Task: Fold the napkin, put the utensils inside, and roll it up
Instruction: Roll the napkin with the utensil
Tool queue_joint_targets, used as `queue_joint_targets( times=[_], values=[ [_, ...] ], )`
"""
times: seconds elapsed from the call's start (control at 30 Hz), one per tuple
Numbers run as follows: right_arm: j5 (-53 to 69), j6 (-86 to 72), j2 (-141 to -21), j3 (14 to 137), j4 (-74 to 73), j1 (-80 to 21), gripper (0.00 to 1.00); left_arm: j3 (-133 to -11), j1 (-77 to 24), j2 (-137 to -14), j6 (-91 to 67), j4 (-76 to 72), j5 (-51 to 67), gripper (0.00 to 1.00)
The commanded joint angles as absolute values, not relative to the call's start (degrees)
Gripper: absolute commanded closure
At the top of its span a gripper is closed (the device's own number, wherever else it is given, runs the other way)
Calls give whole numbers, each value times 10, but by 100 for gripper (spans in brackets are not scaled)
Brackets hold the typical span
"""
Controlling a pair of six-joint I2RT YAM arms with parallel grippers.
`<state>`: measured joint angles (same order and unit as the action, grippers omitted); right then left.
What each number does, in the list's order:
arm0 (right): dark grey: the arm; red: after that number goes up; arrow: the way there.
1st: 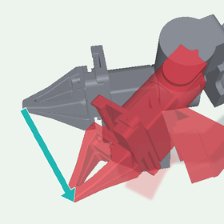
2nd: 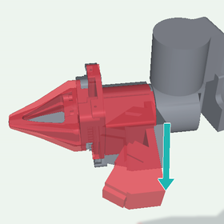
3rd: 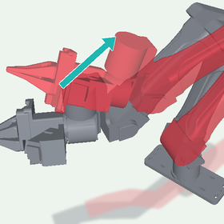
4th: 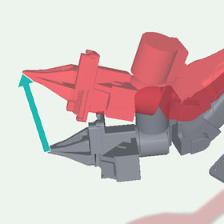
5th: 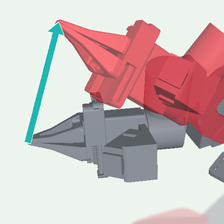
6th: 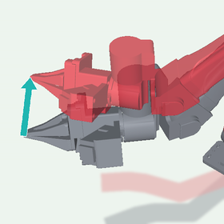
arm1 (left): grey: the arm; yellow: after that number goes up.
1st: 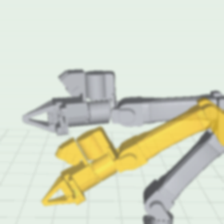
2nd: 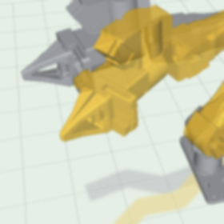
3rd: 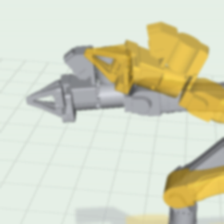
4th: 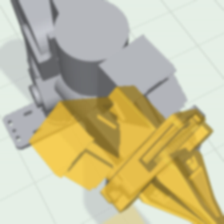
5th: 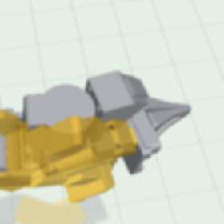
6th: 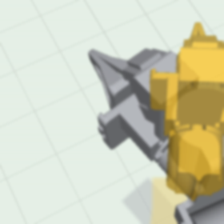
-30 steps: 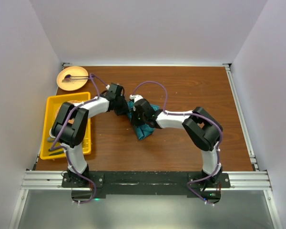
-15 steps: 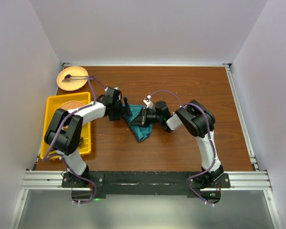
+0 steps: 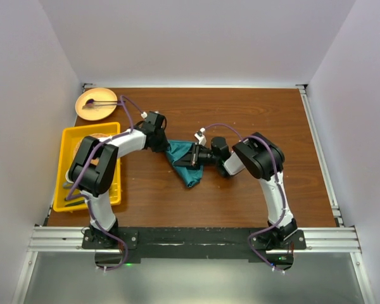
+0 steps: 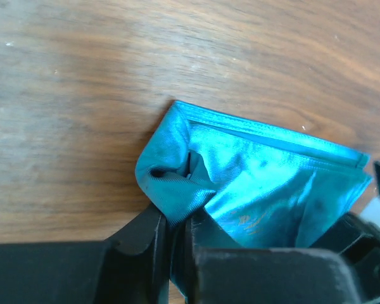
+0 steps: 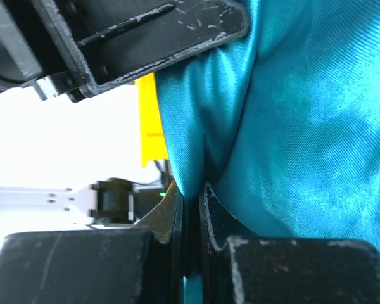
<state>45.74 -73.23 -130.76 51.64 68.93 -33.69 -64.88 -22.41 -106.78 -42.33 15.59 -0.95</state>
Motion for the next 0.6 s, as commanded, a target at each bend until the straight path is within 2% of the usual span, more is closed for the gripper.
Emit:
queue_joint_targets(
  times=[0.0,0.1,0.13,0.17,0.27,0.43,0.57],
  values=[
    [426,-547,-1246,528,384,-345,97,-620,-227,-1106,-413,182,-34,100],
    [334,-386,-1194,583,158,-357,79,-614,-227,-1112,-405,179,-20,100],
    [308,-322,-1182,597,114,-363,73,-612,-227,-1112,-403,176,-16,100],
    [281,-294,-1169,624,72,-377,61,-610,-228,-1111,-401,174,-14,100],
    [162,-214,-1131,674,-49,-415,43,-615,-231,-1112,-399,184,-17,100],
    [25,-163,-1119,736,-146,-470,31,-634,-243,-1120,-391,201,-17,100],
    [-23,-158,-1142,777,-169,-501,27,-637,-247,-1121,-391,207,-15,100]
  ],
)
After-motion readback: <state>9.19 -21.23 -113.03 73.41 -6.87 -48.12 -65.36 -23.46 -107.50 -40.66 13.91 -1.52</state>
